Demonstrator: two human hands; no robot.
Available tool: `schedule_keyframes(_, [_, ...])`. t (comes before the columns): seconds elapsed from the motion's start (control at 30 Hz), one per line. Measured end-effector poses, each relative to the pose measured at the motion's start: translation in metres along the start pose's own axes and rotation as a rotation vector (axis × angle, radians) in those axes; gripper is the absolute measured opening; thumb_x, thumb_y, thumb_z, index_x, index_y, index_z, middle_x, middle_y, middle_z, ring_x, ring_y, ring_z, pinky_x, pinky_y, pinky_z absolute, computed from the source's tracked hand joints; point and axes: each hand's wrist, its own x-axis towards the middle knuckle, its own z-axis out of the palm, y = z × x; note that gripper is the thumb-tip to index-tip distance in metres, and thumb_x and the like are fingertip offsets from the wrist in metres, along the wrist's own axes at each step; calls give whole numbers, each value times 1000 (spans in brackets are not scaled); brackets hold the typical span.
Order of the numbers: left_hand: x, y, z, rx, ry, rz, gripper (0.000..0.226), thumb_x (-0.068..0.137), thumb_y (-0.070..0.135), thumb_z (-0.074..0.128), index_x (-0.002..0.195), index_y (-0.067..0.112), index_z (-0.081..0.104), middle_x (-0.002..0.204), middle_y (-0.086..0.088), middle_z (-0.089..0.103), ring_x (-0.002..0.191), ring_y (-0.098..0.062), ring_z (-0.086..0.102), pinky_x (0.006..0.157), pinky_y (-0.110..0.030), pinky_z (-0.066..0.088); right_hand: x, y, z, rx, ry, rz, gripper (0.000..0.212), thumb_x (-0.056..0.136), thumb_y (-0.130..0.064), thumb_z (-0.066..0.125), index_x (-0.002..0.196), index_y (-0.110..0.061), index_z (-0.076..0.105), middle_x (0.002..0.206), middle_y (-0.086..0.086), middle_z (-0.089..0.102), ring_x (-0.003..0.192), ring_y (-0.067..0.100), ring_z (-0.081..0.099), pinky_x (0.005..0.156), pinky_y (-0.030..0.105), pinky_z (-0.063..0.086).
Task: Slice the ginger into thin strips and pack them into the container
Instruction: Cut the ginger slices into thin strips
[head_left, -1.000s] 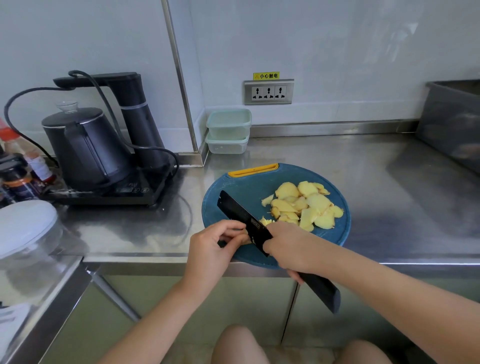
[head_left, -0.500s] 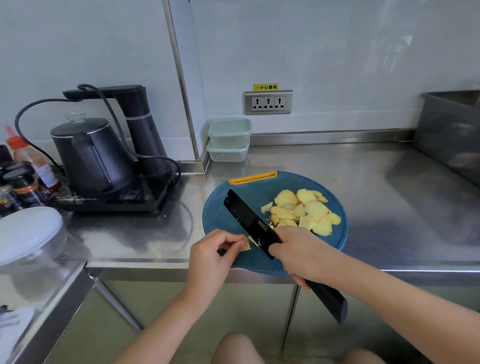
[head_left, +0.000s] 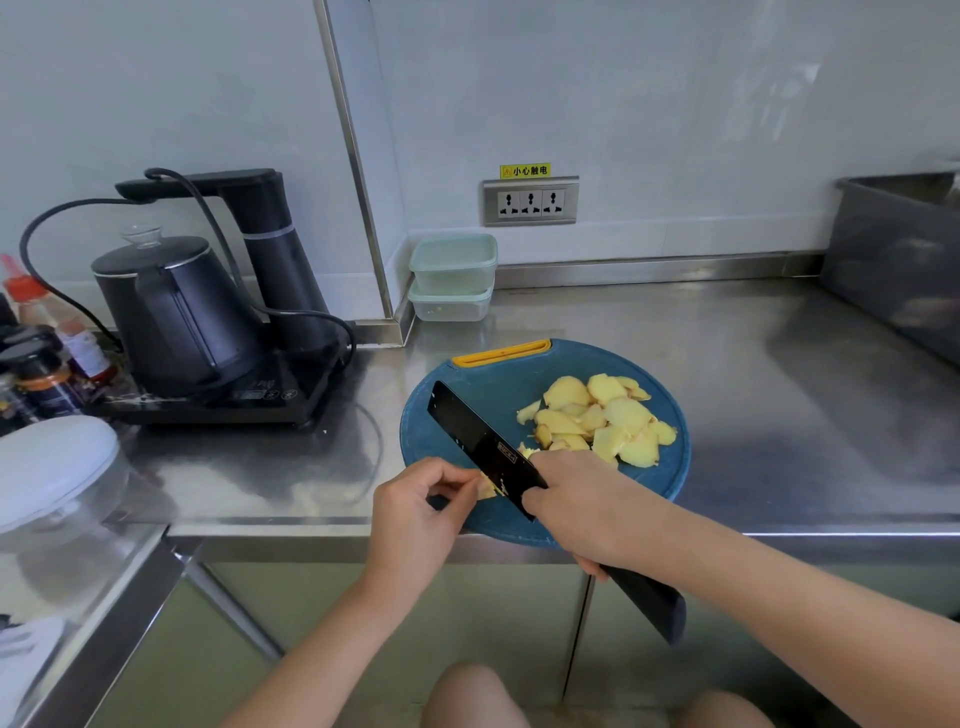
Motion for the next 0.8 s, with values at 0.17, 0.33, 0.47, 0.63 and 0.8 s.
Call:
schedule_keyframes(0.17, [0,-2,0,31,-9,19,12,77,5,76,75,16,73,71,11,69,63,-9,61,60,-20,50,1,1,6,-48,52,-38,19,97,-14,36,81,-14,45,71,5,49,48,13,48,42,23,37])
schedule_keyframes(0.33, [1,-3,-3,24,-26,29,15,76,2,76,74,17,72,72,9,69,62,-10,61,59,-25,52,3,2,11,-102,41,-46,21,97,-14,37,77,-16,44,71,2,48,52,12,45,46,22,38])
schedule_keyframes(0.47, [1,-2,-3,23,-32,23,17,76,2,76,74,18,72,73,10,69,63,-10,61,59,-27,52,11,3,13,-135,36,-33,25,92,-13,38,68,-20,38,69,0,44,55,12,40,54,24,40])
schedule_keyframes(0.63, [1,-2,-2,30,-17,25,22,76,0,76,72,21,71,71,10,68,61,-10,60,58,-24,51,14,0,12,-171,24,-40,25,92,-12,39,68,-18,38,69,1,44,56,14,40,54,24,39])
schedule_keyframes(0.8, [1,-2,0,68,10,83,14,74,-1,77,70,11,71,66,5,65,58,-7,55,57,-13,43,11,1,13,-165,25,-47,26,93,-12,38,67,-20,37,69,-1,43,59,16,42,54,23,38])
